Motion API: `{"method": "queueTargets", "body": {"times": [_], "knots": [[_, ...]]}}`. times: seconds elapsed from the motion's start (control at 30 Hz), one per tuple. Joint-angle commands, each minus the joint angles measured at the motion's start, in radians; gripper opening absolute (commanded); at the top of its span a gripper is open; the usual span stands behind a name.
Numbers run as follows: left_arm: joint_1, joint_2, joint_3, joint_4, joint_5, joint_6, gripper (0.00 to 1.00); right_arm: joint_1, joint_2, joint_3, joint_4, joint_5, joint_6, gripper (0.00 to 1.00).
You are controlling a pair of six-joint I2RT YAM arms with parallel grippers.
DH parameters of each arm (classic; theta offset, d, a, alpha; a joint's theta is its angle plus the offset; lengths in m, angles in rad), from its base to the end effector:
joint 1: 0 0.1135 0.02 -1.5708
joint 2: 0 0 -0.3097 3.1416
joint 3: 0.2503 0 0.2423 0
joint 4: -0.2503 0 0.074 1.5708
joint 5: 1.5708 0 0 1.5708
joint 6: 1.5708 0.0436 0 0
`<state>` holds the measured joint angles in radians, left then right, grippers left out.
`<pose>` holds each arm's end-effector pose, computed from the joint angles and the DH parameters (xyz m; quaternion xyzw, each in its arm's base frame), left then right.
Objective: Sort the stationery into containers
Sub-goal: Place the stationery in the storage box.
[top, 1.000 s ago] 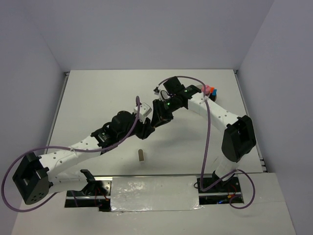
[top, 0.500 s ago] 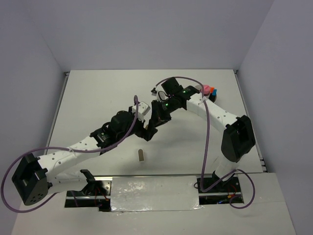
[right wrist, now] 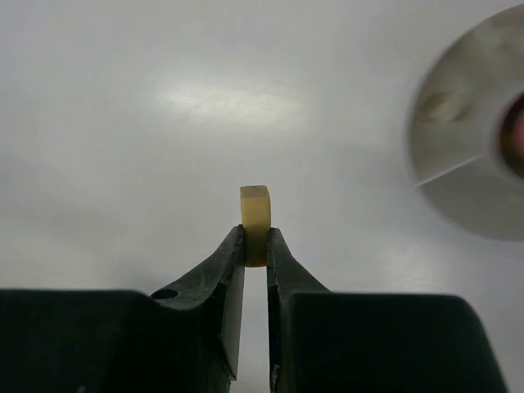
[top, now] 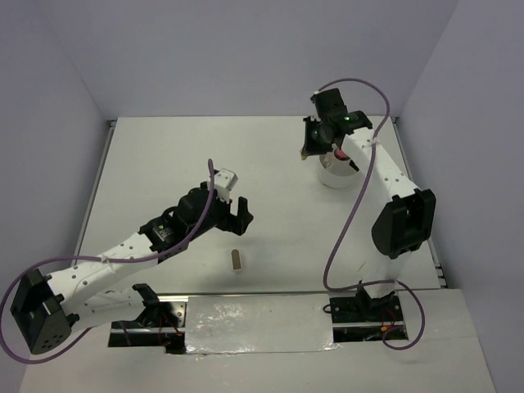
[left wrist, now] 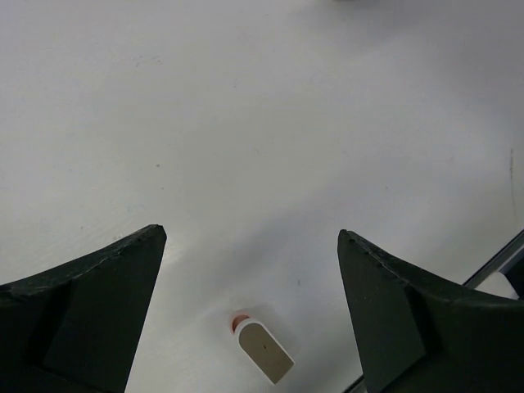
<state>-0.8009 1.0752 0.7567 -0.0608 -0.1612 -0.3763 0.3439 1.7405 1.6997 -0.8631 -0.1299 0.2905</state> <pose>0.1604 -0.1554 0.3261 0.1297 0.8160 -0.2551 0.5022 0.3576 0.1341 0.3770 -0.0464 0.9420 0.1601 0.2912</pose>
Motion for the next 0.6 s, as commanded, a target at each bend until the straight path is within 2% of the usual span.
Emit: {"method": "queueTargets", "body": {"times": [0.0, 0.17, 0.37, 0.53, 0.57], "knots": [[0.002, -0.069, -0.016, -0.048, -0.023, -0.068, 0.99, -0.045, 0.112, 0.124, -0.048, 0.402, -0.102, 0.00], [0.002, -0.083, 0.036, -0.216, -0.058, -0.130, 0.99, -0.086, 0.221, 0.238, -0.060, 0.496, -0.139, 0.04], [0.002, -0.118, 0.056, -0.292, -0.041, -0.190, 0.99, -0.098, 0.307, 0.287, -0.076, 0.536, -0.122, 0.07], [0.002, -0.132, 0.039, -0.306, -0.040, -0.204, 0.99, -0.100, 0.332, 0.275, -0.062, 0.510, -0.119, 0.19], [0.002, -0.130, 0.038, -0.309, -0.040, -0.210, 0.99, -0.100, 0.338, 0.276, -0.065, 0.507, -0.120, 0.27]]}}
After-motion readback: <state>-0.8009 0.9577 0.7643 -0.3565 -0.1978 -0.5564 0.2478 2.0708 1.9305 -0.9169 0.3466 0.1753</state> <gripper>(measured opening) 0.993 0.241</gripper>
